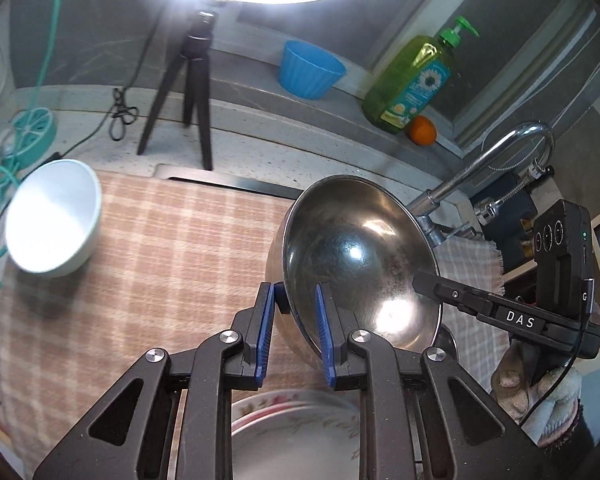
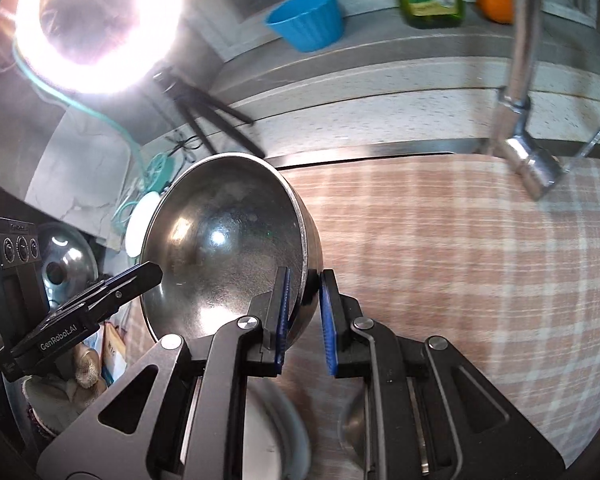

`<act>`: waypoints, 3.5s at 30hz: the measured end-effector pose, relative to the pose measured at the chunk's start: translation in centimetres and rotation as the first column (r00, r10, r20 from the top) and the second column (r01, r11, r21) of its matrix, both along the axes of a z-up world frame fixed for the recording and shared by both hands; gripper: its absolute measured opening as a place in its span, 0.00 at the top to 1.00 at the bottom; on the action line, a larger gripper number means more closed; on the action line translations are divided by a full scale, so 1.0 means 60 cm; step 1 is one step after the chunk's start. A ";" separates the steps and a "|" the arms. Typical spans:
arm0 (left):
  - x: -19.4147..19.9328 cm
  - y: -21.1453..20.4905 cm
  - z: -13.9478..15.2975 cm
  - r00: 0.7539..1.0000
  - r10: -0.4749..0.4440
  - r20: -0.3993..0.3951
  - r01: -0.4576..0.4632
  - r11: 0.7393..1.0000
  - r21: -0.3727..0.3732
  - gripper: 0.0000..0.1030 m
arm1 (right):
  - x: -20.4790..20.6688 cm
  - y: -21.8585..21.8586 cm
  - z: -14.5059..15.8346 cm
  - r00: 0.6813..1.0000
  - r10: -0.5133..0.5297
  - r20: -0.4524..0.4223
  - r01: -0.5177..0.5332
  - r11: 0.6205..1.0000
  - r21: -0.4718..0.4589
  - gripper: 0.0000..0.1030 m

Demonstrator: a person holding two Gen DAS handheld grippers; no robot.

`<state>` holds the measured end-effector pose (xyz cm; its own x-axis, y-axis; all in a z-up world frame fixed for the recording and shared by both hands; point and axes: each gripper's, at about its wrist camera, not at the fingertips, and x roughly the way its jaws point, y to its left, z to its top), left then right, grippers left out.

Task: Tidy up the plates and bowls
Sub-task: 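Carry the steel bowl toward the white bowl and lower it onto the cloth, then open both grippers to release the steel bowl, then move both grippers to the teal-rimmed white bowl and close on its rim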

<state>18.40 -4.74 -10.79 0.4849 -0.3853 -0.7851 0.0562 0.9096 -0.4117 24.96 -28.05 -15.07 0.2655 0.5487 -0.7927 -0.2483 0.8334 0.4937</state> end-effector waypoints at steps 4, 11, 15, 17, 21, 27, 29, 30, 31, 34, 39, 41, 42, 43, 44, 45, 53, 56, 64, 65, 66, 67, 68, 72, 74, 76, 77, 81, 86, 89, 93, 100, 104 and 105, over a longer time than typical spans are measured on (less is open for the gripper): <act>-0.026 0.039 0.007 1.000 0.026 0.008 -0.026 1.000 -0.005 0.82 | -0.013 0.038 0.010 0.999 0.032 0.006 -0.032 0.999 0.004 0.85; -0.064 0.095 0.016 0.998 0.065 0.022 -0.065 0.998 -0.010 0.82 | -0.044 0.103 0.025 0.996 0.086 0.014 -0.086 0.996 0.004 0.85; -0.092 0.125 0.018 0.996 0.086 0.027 -0.085 0.996 -0.008 0.82 | -0.063 0.136 0.032 0.993 0.121 0.015 -0.121 0.993 0.002 0.85; -0.106 0.141 0.016 0.995 0.101 0.023 -0.101 0.995 -0.015 0.82 | -0.073 0.155 0.033 0.990 0.140 0.013 -0.140 0.990 0.000 0.85; -0.133 0.170 0.012 0.991 0.136 0.013 -0.135 0.991 -0.017 0.82 | -0.095 0.192 0.030 0.983 0.186 0.005 -0.185 0.983 -0.004 0.85; -0.172 0.213 0.003 0.983 0.186 -0.005 -0.186 0.982 -0.019 0.82 | -0.129 0.247 0.016 0.968 0.252 -0.016 -0.252 0.968 -0.003 0.85; -0.185 0.226 -0.002 0.979 0.205 -0.014 -0.205 0.979 -0.021 0.82 | -0.140 0.263 0.011 0.962 0.273 -0.025 -0.273 0.962 -0.006 0.85; -0.192 0.233 -0.005 0.977 0.213 -0.018 -0.213 0.977 -0.020 0.82 | -0.145 0.271 0.009 0.958 0.284 -0.029 -0.285 0.959 -0.006 0.85; -0.199 0.240 -0.008 0.976 0.219 -0.022 -0.219 0.975 -0.021 0.82 | -0.150 0.279 0.006 0.955 0.294 -0.033 -0.295 0.956 -0.007 0.85; -0.218 0.256 -0.019 0.969 0.243 -0.038 -0.244 0.969 -0.025 0.82 | -0.164 0.299 -0.003 0.945 0.323 -0.047 -0.324 0.946 -0.010 0.85; -0.243 0.276 -0.041 0.961 0.268 -0.071 -0.270 0.962 -0.028 0.82 | -0.185 0.326 -0.025 0.931 0.358 -0.078 -0.361 0.932 -0.024 0.85; -0.251 0.282 -0.050 0.958 0.275 -0.084 -0.279 0.960 -0.029 0.82 | -0.192 0.332 -0.035 0.925 0.369 -0.093 -0.373 0.928 -0.026 0.85; -0.255 0.285 -0.053 0.956 0.278 -0.088 -0.282 0.959 -0.030 0.82 | -0.195 0.334 -0.038 0.923 0.373 -0.097 -0.377 0.926 -0.026 0.85; -0.258 0.287 -0.057 0.955 0.281 -0.094 -0.285 0.958 -0.029 0.82 | -0.198 0.336 -0.041 0.921 0.376 -0.101 -0.381 0.924 -0.025 0.85; -0.261 0.289 -0.061 0.954 0.282 -0.100 -0.286 0.958 -0.028 0.82 | -0.200 0.338 -0.043 0.919 0.381 -0.105 -0.385 0.923 -0.026 0.84; -0.263 0.291 -0.065 0.953 0.284 -0.108 -0.289 0.957 -0.028 0.82 | -0.201 0.338 -0.046 0.917 0.385 -0.108 -0.389 0.921 -0.026 0.84; -0.274 0.299 -0.079 0.949 0.286 -0.133 -0.291 0.956 -0.020 0.82 | -0.213 0.355 -0.063 0.906 0.402 -0.133 -0.409 0.912 -0.031 0.84; -0.276 0.302 -0.083 0.948 0.286 -0.142 -0.292 0.956 -0.019 0.82 | -0.216 0.359 -0.068 0.900 0.414 -0.138 -0.422 0.906 -0.036 0.84; -0.283 0.314 -0.086 0.944 0.293 -0.150 -0.300 0.954 -0.023 0.82 | -0.223 0.367 -0.058 0.891 0.443 -0.104 -0.449 0.892 -0.050 0.82; -0.283 0.313 -0.084 0.944 0.295 -0.146 -0.301 0.953 -0.019 0.81 | -0.224 0.371 -0.049 0.890 0.450 -0.078 -0.455 0.889 -0.060 0.78; -0.283 0.314 -0.081 0.945 0.297 -0.140 -0.301 0.953 -0.013 0.76 | -0.225 0.370 -0.044 0.890 0.451 -0.066 -0.454 0.888 -0.064 0.74; -0.282 0.315 -0.079 0.945 0.299 -0.136 -0.302 0.953 -0.008 0.73 | -0.225 0.369 -0.040 0.893 0.448 -0.053 -0.450 0.890 -0.068 0.60; -0.281 0.316 -0.078 0.943 0.302 -0.137 -0.305 0.952 -0.003 0.62 | -0.224 0.367 -0.034 0.896 0.442 -0.035 -0.444 0.894 -0.068 0.45; -0.279 0.319 -0.067 0.945 0.307 -0.112 -0.309 0.951 0.002 0.54 | -0.220 0.362 -0.014 0.904 0.427 0.011 -0.425 0.902 -0.075 0.26; -0.276 0.319 -0.063 0.944 0.310 -0.110 -0.310 0.950 0.013 0.41 | -0.216 0.356 -0.006 0.911 0.413 0.024 -0.411 0.909 -0.066 0.19; -0.272 0.319 -0.059 0.945 0.310 -0.107 -0.310 0.951 0.025 0.37 | -0.211 0.351 0.000 0.916 0.402 0.024 -0.399 0.915 -0.064 0.19; -0.270 0.319 -0.057 0.944 0.311 -0.108 -0.309 0.950 0.031 0.37 | -0.208 0.349 0.002 0.918 0.395 0.022 -0.393 0.917 -0.065 0.19; -0.258 0.323 -0.045 0.945 0.309 -0.109 -0.305 0.951 0.051 0.37 | -0.195 0.341 0.016 0.929 0.368 0.028 -0.367 0.929 -0.055 0.19; -0.236 0.332 -0.024 0.950 0.303 -0.076 -0.300 0.953 0.050 0.37 | -0.165 0.328 0.038 0.949 0.311 0.054 -0.310 0.950 -0.023 0.19; -0.217 0.340 -0.013 0.952 0.302 -0.051 -0.300 0.953 0.048 0.37 | -0.146 0.322 0.048 0.961 0.268 0.066 -0.269 0.963 0.008 0.19; -0.179 0.354 -0.004 0.950 0.311 -0.026 -0.310 0.950 0.032 0.37 | -0.118 0.323 0.050 0.973 0.223 0.063 -0.226 0.973 0.044 0.19; -0.103 0.357 0.000 0.958 0.288 0.003 -0.288 0.957 0.026 0.37 | -0.062 0.329 0.034 0.986 0.163 0.016 -0.164 0.978 0.131 0.19; -0.059 0.359 -0.014 0.962 0.272 -0.016 -0.272 0.962 0.006 0.37 | -0.027 0.337 0.013 0.992 0.121 -0.022 -0.116 0.980 0.164 0.19; -0.050 0.360 -0.017 0.962 0.273 -0.020 -0.273 0.962 0.003 0.37 | -0.022 0.340 0.009 0.993 0.116 -0.027 -0.110 0.980 0.167 0.19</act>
<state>15.39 16.84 -11.82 0.5558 -0.2409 -0.7956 -0.2021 0.8892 -0.4104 23.65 -7.67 -14.52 0.1668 0.6975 -0.6969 -0.3151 0.7074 0.6326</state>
